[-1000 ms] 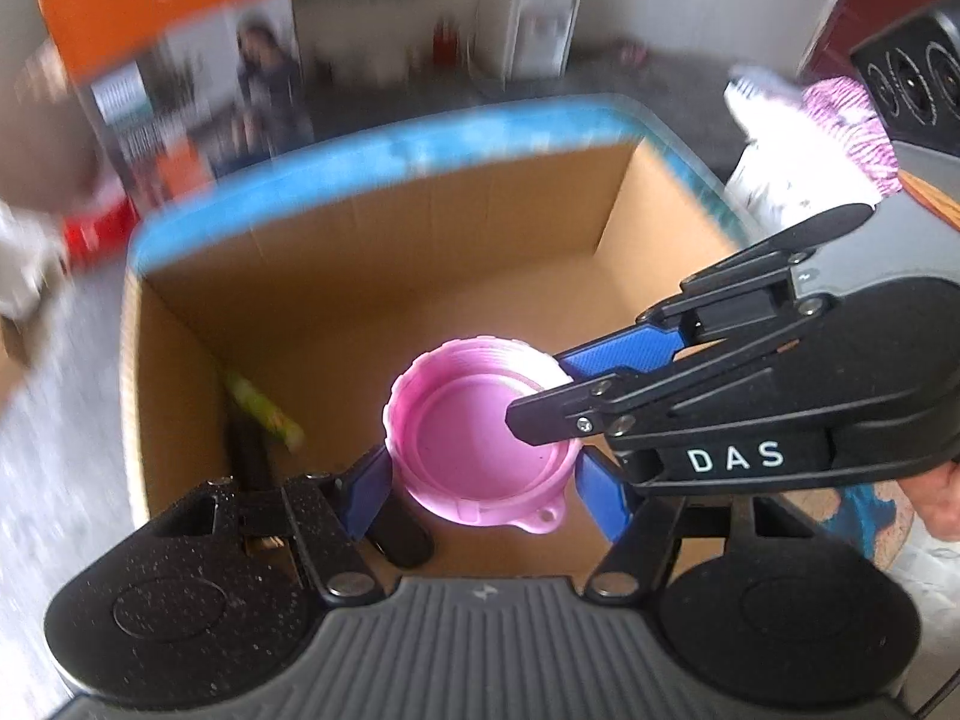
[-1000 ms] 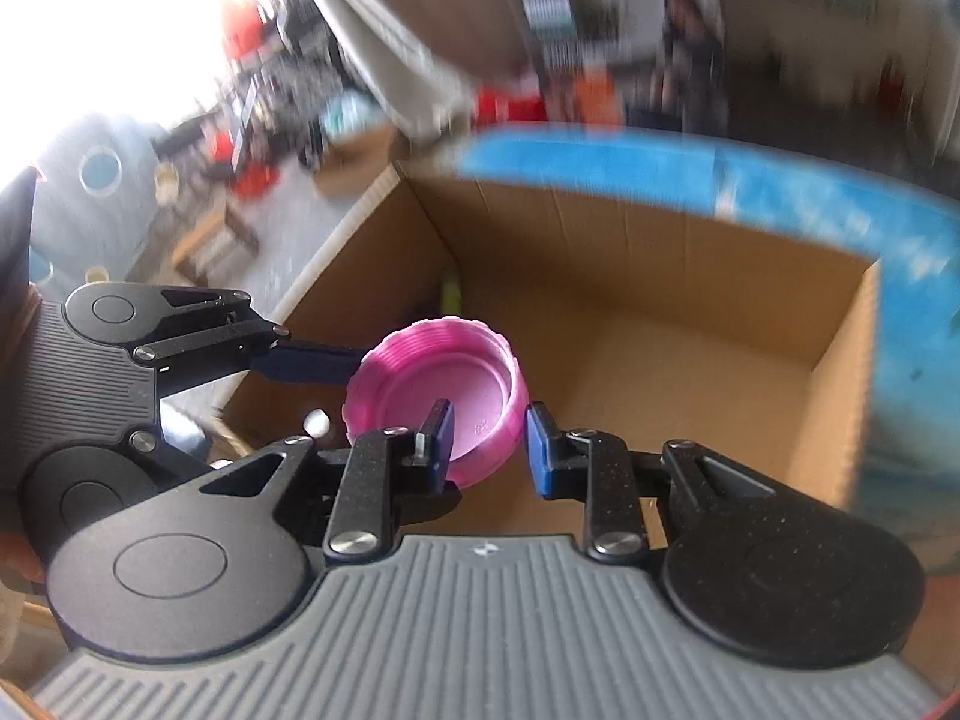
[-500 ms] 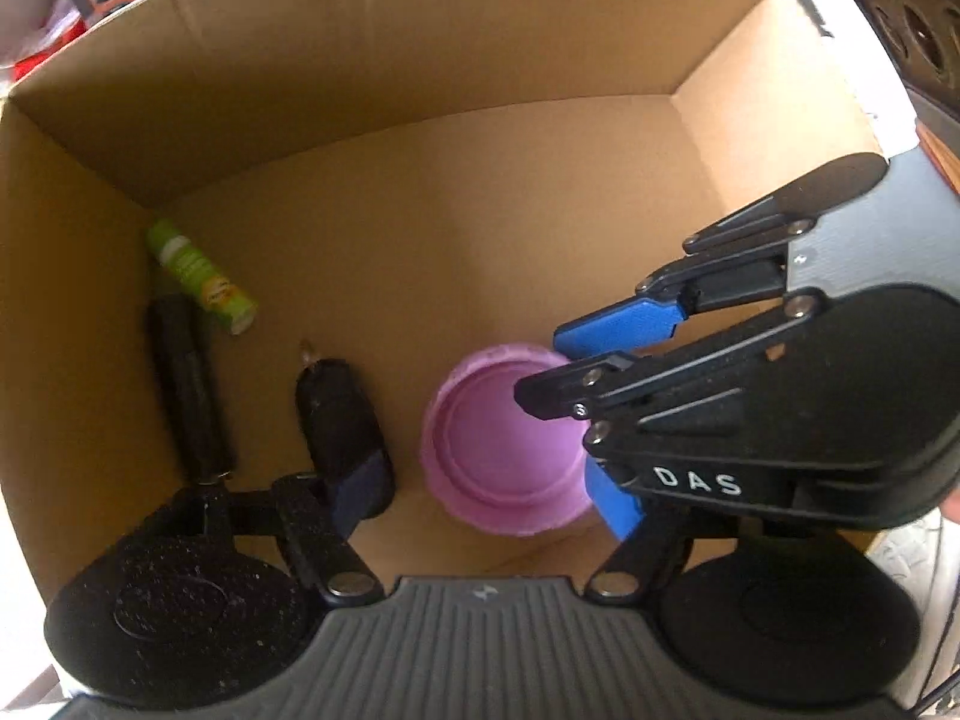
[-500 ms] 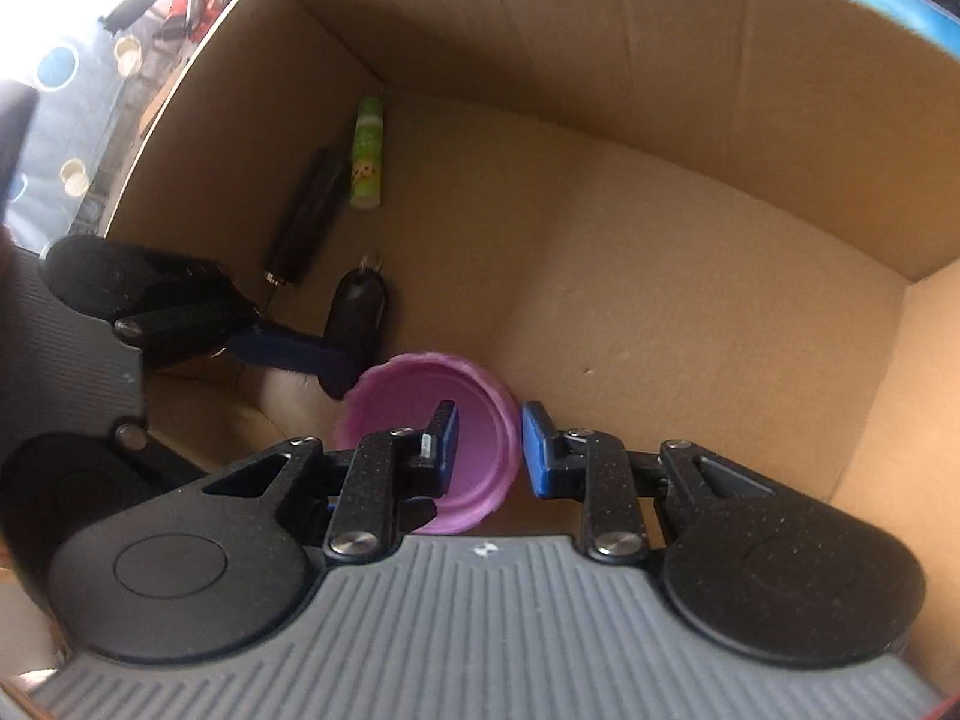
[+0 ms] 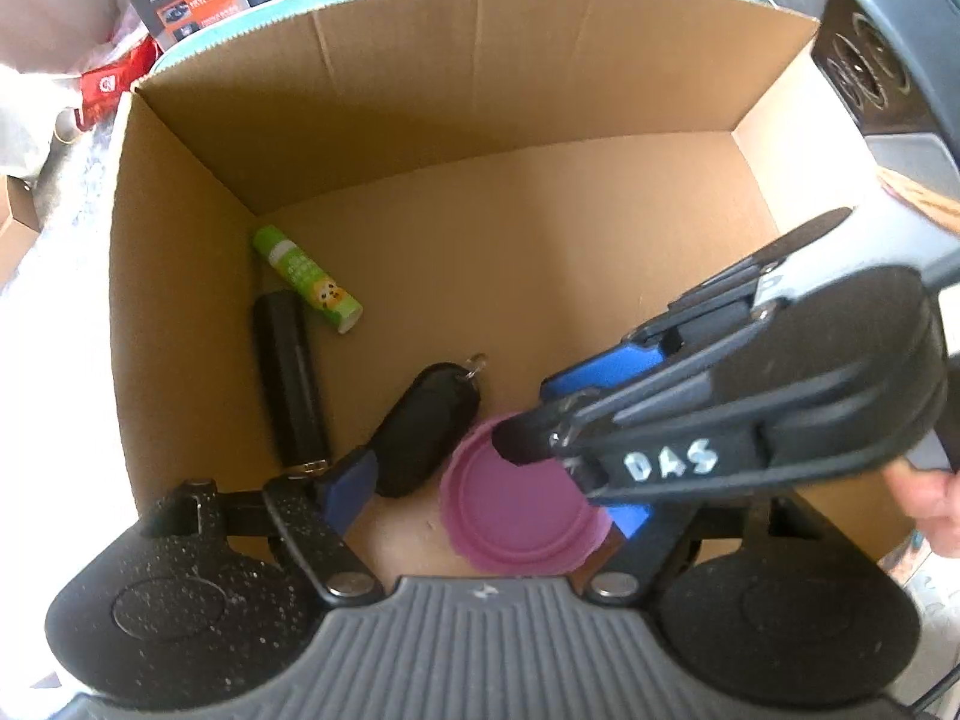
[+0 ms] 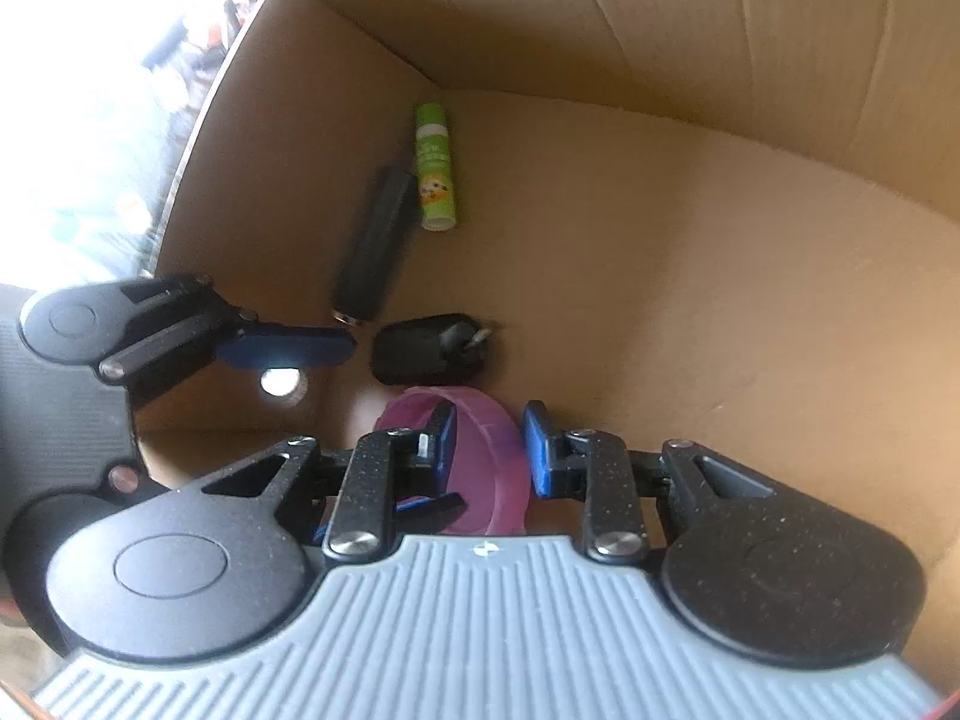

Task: Organize rigid objects
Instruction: 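Withdraw the right gripper from the box toward the black tape roll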

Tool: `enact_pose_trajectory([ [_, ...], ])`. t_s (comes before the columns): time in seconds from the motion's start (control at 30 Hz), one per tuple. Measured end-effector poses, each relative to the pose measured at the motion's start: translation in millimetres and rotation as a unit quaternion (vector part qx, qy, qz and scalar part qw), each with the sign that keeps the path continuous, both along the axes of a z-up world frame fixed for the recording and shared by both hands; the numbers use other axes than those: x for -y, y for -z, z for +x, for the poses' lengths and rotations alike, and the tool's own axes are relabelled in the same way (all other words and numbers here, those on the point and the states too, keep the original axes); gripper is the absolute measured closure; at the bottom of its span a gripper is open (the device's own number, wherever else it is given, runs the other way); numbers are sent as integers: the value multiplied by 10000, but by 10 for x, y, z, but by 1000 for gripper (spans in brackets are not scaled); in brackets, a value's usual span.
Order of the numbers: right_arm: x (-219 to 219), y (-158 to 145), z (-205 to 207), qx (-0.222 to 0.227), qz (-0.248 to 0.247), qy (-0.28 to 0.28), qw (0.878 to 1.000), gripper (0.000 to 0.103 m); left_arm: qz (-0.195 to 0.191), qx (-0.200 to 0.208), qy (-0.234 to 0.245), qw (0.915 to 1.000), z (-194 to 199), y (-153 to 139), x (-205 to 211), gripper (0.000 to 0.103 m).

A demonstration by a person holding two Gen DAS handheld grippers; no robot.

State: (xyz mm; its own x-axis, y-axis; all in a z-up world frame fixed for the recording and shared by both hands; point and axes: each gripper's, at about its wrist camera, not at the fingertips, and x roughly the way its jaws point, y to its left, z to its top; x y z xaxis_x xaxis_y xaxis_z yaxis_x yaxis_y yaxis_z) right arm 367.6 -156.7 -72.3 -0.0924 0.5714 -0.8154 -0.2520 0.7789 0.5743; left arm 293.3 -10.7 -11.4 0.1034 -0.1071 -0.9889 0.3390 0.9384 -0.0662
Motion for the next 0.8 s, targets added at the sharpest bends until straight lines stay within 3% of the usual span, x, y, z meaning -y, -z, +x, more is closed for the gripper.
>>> enact_pose_trajectory([
  [0.1,106,-93,3,100,174,270,9994,70,-75,149,-28,9999,7,-116,-18,21],
  [0.17,240,-254,-34,280,323,446,9981,58,-165,318,-55,9993,-61,-219,-65,20],
  [0.4,772,-908,-410,1194,724,1066,9844,50,-623,1027,-89,9927,-230,-644,111,19],
  [0.5,976,-1209,-745,1728,869,1330,9721,42,-829,1378,-80,9869,-351,-881,126,17],
  [0.6,1175,-1480,-1188,2337,955,1619,9540,27,-1041,1808,-15,9780,-569,-1039,104,14],
  [0.8,1333,-1647,-2094,3146,923,2123,9206,8,-1421,2539,36,9567,-1101,-1237,52,9],
])
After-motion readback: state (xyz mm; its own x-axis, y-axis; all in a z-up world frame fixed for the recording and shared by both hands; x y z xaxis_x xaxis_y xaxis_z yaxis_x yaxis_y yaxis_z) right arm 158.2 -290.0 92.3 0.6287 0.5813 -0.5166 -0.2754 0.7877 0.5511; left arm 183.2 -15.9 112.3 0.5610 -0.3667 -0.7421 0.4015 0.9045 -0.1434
